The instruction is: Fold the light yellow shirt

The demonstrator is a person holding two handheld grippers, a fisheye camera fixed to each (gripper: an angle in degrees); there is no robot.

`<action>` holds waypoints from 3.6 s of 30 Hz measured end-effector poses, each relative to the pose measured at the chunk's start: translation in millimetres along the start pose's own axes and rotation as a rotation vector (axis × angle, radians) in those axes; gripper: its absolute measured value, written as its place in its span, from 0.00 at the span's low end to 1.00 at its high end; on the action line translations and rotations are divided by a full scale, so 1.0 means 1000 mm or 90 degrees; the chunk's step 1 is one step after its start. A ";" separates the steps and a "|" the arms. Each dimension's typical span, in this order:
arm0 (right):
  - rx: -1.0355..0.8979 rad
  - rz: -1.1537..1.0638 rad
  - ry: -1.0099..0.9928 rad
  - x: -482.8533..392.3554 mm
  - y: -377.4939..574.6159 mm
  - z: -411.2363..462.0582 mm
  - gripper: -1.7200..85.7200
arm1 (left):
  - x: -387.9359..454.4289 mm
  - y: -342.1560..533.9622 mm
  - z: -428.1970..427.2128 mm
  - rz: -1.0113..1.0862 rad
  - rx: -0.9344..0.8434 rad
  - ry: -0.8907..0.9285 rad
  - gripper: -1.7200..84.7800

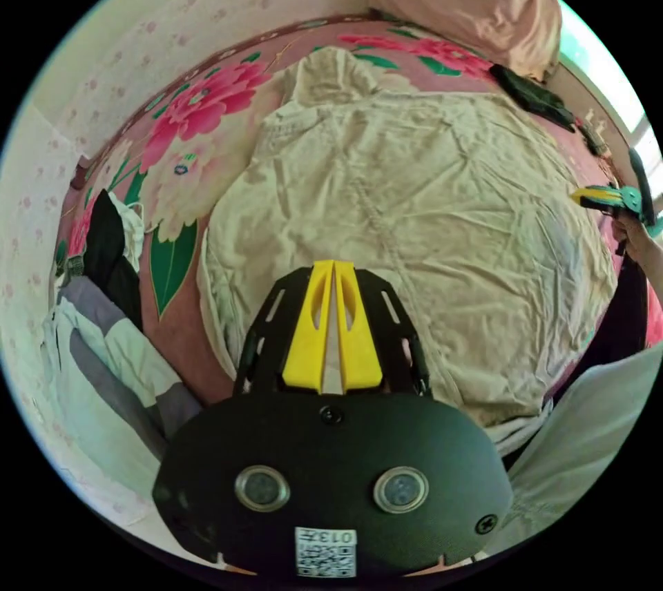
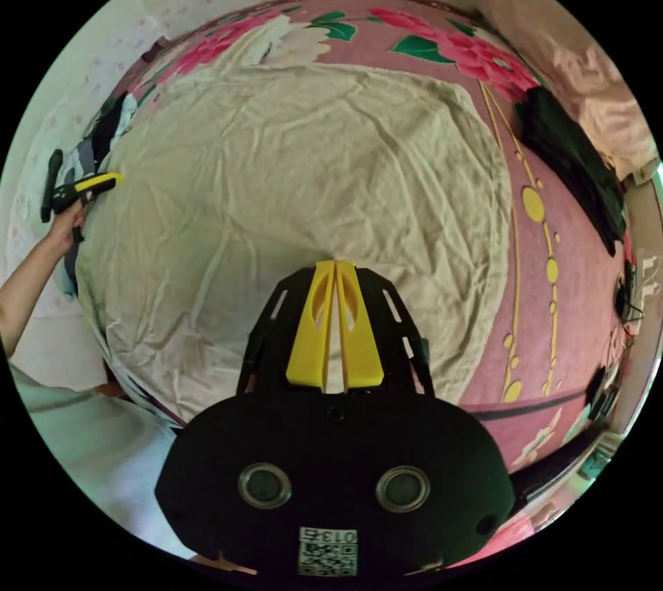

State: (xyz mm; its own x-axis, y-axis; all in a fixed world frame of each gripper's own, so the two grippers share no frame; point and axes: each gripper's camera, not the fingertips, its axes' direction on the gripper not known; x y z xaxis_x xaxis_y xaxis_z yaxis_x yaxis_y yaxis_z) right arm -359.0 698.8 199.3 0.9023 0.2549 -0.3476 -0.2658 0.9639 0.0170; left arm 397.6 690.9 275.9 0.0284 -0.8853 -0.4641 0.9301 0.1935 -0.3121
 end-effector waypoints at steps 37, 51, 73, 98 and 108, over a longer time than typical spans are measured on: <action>-0.018 -0.247 -0.190 -0.243 0.137 -0.122 0.12 | 0.031 0.084 -0.012 0.432 -0.014 0.115 0.17; -0.125 -0.276 -0.148 -0.312 0.141 -0.060 0.13 | 0.085 0.079 -0.017 0.755 -0.068 0.105 0.21; -0.068 -0.175 -0.126 -0.296 0.141 -0.173 0.04 | 0.074 0.078 0.032 0.751 -0.096 0.024 0.04; 0.163 -0.070 0.078 0.029 -0.087 -0.299 0.15 | -0.215 -0.036 0.124 -0.038 -0.037 0.329 0.15; 0.039 0.098 -0.005 0.117 -0.032 -0.171 0.14 | -0.165 -0.044 0.148 0.045 -0.150 0.144 0.07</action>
State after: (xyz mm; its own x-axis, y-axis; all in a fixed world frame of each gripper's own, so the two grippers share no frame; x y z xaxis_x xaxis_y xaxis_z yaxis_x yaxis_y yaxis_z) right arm -303.1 685.0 -1.7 0.8550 0.4003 -0.3297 -0.3800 0.9162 0.1269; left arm 406.2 765.4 488.8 -0.0166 -0.7555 -0.6549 0.8178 0.3666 -0.4437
